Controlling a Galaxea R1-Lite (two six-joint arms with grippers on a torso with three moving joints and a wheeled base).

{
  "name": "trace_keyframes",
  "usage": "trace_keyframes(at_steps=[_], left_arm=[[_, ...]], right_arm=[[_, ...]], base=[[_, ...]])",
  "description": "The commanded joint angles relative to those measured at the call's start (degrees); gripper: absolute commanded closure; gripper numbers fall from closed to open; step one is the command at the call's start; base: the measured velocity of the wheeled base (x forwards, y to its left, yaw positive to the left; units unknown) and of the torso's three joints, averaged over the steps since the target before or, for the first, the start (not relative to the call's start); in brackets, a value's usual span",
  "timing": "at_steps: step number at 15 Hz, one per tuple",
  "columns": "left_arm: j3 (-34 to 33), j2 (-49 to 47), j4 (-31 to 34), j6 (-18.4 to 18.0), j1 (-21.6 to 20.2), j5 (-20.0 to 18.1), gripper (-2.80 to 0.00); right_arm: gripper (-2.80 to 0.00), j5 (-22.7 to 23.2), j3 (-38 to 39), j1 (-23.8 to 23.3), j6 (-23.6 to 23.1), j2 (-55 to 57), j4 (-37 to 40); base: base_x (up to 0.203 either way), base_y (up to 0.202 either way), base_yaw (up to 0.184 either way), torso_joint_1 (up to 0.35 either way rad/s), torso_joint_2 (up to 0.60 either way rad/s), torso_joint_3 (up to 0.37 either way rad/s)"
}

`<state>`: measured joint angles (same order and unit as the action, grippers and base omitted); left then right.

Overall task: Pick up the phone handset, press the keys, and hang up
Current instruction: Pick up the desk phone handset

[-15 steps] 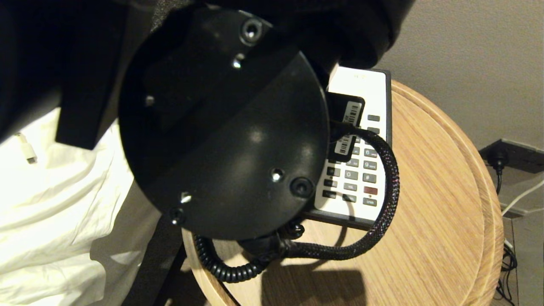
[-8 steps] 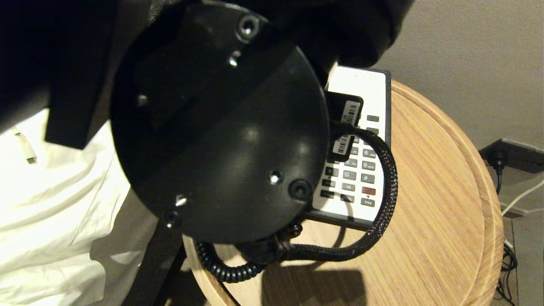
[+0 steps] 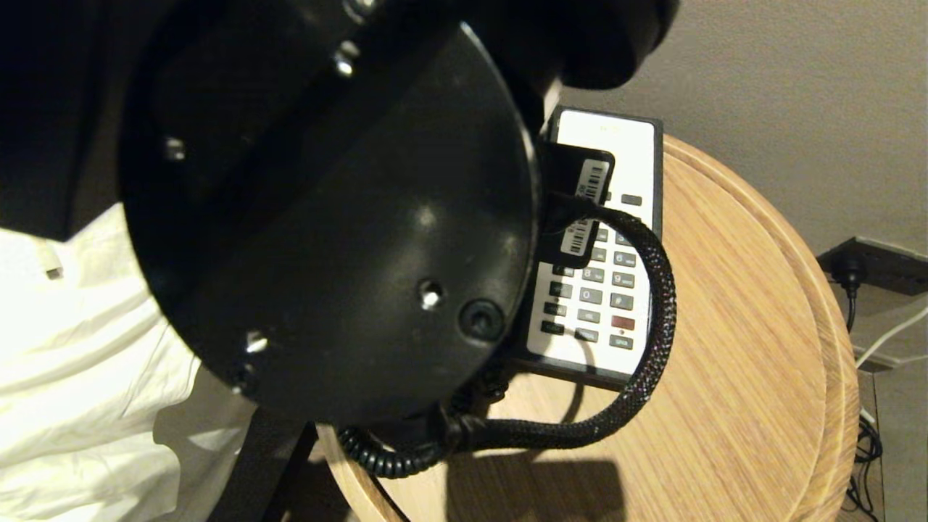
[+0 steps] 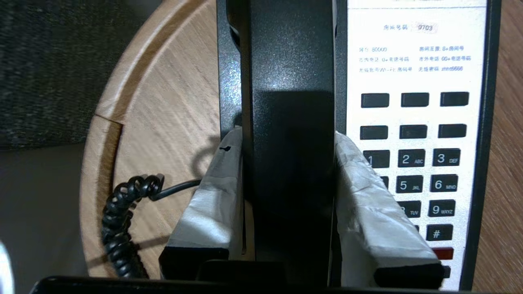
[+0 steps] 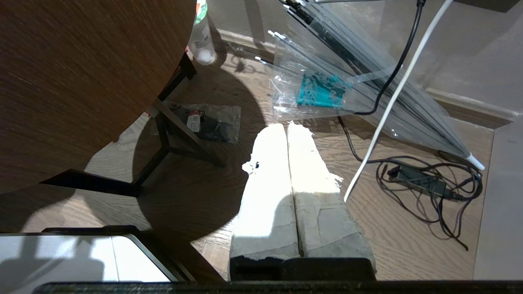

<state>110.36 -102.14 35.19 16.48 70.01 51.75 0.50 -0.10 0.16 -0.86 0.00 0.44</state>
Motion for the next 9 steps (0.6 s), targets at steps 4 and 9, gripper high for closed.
trace_keyframes(at_steps=[4, 9], left_arm=[[-0.15, 2.68, 1.31, -0.12, 0.04, 0.8, 0.0], [-0.15, 6.34, 2.92, -0.88, 0.08, 2.74, 0.0]], right_arm=[[0.0, 0.03, 0.01, 0.02, -0.01, -0.09, 0.0], [0.0, 0.03, 0.01, 0.02, -0.01, -0.01, 0.0]], base=[[0.0, 0.0, 0.0, 0.0, 0.0, 0.0], [0.0, 0.0, 0.0, 0.0, 0.0, 0.0]])
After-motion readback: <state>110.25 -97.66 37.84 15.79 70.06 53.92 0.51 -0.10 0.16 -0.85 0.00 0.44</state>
